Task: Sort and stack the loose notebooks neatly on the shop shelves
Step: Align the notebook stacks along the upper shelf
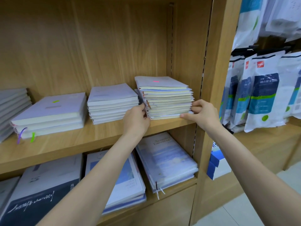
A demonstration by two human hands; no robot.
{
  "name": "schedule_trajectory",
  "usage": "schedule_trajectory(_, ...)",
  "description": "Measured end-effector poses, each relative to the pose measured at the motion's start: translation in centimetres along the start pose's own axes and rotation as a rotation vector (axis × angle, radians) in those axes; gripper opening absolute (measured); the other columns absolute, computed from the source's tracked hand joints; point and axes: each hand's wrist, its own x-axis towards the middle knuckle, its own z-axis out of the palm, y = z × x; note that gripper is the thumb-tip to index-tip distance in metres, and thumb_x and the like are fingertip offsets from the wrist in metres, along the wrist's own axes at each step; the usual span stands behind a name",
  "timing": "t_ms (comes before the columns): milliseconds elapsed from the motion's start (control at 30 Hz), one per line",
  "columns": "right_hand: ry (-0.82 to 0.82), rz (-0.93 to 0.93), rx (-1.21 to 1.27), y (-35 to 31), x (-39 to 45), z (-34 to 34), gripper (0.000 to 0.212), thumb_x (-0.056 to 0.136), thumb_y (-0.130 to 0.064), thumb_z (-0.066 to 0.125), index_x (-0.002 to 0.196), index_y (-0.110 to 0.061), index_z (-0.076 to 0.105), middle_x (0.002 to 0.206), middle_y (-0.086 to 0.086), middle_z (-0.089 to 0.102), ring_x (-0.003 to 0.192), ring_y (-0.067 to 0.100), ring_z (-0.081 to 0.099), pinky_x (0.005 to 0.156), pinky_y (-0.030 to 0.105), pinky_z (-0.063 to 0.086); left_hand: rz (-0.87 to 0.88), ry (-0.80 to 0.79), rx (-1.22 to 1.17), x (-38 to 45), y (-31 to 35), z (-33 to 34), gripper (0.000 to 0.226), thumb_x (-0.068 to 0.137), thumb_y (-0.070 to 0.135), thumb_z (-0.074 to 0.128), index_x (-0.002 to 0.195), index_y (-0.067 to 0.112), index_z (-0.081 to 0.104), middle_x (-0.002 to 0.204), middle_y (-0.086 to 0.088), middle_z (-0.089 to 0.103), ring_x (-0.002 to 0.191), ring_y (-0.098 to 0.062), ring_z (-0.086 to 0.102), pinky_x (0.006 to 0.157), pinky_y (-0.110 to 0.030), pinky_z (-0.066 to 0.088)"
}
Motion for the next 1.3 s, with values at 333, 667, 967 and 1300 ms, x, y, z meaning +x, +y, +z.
schedule_trajectory(333,0.222,-0.013,0.076,0.2,-1.8,1.2,0.048,0.066,-0.024,0.085,0.105,-0.008,0.062,0.107,0.009,0.069,0.089,0.007,0.058,0.080,0.019,0.043,0.016,0.039,0.015,-0.3,-0.1,0.1,0.036,0.087,0.004,0.054,0.120,0.016,0.061,0.104,-0.003,0.070,0.103,-0.019,0.061,0.078,-0.022,0.040)
schedule_trajectory(667,0.161,-0.109,-0.139,-0.3,-1.4,0.2,0.050,0.070,-0.028,0.082,0.108,-0.007,0.056,0.103,0.007,0.068,0.089,0.014,0.059,0.067,0.013,0.031,0.005,-0.133,-0.135,0.2,-0.5,-0.5,0.043,0.086,-0.004,0.050,0.126,0.012,0.055,0.111,-0.004,0.067,0.104,-0.020,0.061,0.094,-0.032,0.047)
schedule_trajectory(967,-0.006,-0.175,-0.463,-1.4,0.7,-1.1,0.060,0.072,-0.027,0.080,0.116,-0.009,0.044,0.112,0.014,0.063,0.105,0.034,0.054,0.084,0.042,0.046,-0.014,-0.230,-0.283,0.6,-0.7,-1.5,0.045,0.082,-0.013,0.055,0.124,0.002,0.056,0.112,-0.007,0.065,0.104,-0.018,0.062,0.084,-0.014,0.046)
schedule_trajectory(1300,-0.191,0.020,-0.015,-2.3,1.6,-1.9,0.074,0.070,-0.027,0.081,0.130,-0.015,0.040,0.119,-0.002,0.057,0.109,0.019,0.055,0.092,0.034,0.047,0.037,-0.177,-0.530,0.7,-1.1,-0.5,0.076,0.081,-0.011,0.059,0.145,0.017,0.030,0.118,0.020,0.053,0.117,-0.012,0.053,0.101,-0.026,0.041)
